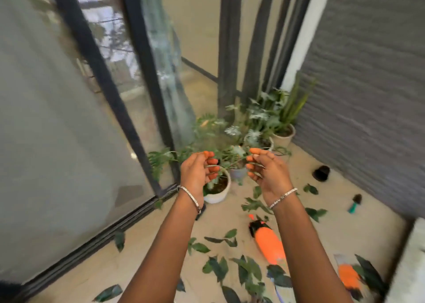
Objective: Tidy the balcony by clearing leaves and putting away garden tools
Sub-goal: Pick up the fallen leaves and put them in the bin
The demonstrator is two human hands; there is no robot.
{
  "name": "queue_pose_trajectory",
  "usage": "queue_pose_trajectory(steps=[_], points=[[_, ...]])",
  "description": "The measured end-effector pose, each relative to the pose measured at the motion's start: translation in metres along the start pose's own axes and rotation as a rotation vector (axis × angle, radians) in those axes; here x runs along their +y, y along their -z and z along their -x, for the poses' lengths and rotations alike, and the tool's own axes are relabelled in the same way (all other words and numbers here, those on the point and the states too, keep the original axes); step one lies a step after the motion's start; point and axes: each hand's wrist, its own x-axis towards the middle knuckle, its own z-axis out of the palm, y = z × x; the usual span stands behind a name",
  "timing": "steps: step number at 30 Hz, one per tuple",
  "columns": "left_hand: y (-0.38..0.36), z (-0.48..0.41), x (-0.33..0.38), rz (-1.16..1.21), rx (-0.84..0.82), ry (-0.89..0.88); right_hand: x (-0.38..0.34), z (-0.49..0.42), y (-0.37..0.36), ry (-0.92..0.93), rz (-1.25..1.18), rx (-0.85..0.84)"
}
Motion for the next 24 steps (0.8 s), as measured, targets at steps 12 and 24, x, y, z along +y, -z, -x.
queue_pose_trajectory(steps=[12, 24], points=[[-0.273, 0.000, -0.116, -0.123, -0.299, 0.202, -0.099, -0.068, 0.268, 0.076, -0.081, 0.380], [-0.406, -0.030, -0.191, -0.299, -0.351, 0.280, -0.112, -0.124, 0.407, 0.006, -0.175, 0.601]])
